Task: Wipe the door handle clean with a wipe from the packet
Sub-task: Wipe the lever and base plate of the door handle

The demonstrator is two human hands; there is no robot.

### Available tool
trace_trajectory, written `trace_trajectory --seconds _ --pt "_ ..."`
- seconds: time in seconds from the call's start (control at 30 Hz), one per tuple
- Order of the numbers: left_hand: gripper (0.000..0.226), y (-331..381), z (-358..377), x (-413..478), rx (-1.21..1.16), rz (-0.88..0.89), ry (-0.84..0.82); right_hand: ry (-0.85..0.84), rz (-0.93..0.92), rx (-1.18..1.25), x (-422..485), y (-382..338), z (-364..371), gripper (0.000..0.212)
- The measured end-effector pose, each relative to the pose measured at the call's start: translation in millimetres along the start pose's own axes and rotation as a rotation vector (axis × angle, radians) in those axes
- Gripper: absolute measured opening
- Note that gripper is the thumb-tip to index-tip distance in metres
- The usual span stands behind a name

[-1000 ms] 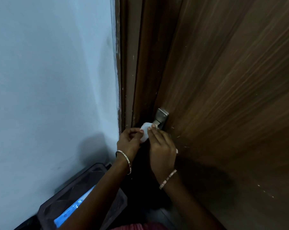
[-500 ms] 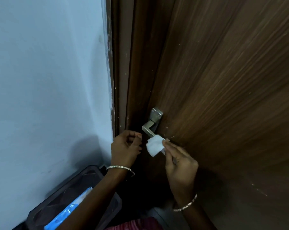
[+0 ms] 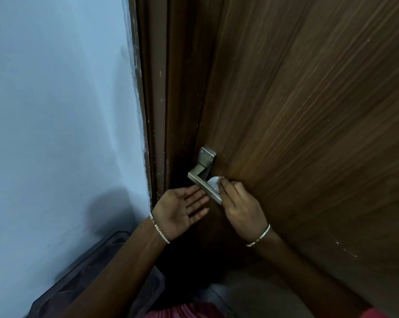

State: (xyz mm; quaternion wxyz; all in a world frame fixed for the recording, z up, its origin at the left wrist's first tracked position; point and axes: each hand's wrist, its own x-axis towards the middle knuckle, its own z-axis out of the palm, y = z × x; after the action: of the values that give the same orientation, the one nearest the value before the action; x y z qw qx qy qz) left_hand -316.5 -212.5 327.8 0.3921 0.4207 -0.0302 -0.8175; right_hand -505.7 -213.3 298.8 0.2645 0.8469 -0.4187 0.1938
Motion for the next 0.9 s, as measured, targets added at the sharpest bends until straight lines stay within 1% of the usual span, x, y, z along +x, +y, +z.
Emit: trace_trajectory --seconds 0.07,0.17,0.23,0.33,0.37,0.4,0.43,0.5,0.53,0.6,0.63,0.73,0.8,0.87,0.9 --pt "0.032 -1 1 1 0.031 0.009 0.017 -0.083 0.023 0.029 -3 -1 -2 0.035" --pt "0.032 -3 3 2 0.053 0.011 0.027 -0.137 0.122 0.059 -1 -8 -15 0.04" --pt "0.027 -1 3 2 0.068 0.006 0.021 -0.183 0.189 0.1 2 -15 -24 0.035" --pt "0.024 2 -1 2 0.076 -0.003 -0.002 -0.351 0.324 0.163 16 -20 -44 0.032" --pt "0.024 3 -1 2 0.08 -0.005 -0.011 -0.37 0.351 0.165 25 -18 -52 0.028" --pt "0.023 3 -2 3 0.085 -0.008 -0.018 -0.342 0.367 0.171 34 -15 -59 0.024" --pt "0.022 3 -2 3 0.089 -0.01 -0.021 -0.266 0.394 0.197 45 -12 -66 0.023" --pt "0.024 3 -2 4 0.1 -0.011 -0.02 -0.018 0.431 0.238 69 -8 -73 0.028" --pt "0.026 3 -2 4 0.105 -0.01 -0.02 0.058 0.425 0.24 80 -9 -72 0.033" --pt "0.03 3 -3 5 0.114 -0.009 -0.032 0.048 0.359 0.215 94 -16 -62 0.041" --pt "0.032 4 -3 5 0.123 -0.007 -0.042 0.028 0.315 0.163 96 -19 -54 0.04" --pt "0.037 4 -3 7 0.165 0.01 -0.064 0.028 0.209 0.031 87 -24 -32 0.026" --pt "0.04 5 -3 7 0.218 0.033 -0.059 0.046 0.17 0.011 79 -24 -22 0.022" --pt "0.04 7 -2 6 0.319 0.104 -0.014 0.021 0.144 0.026 77 -24 -18 0.026" --pt "0.039 8 -3 4 0.391 0.184 0.048 -0.017 0.131 0.062 76 -25 -17 0.028"
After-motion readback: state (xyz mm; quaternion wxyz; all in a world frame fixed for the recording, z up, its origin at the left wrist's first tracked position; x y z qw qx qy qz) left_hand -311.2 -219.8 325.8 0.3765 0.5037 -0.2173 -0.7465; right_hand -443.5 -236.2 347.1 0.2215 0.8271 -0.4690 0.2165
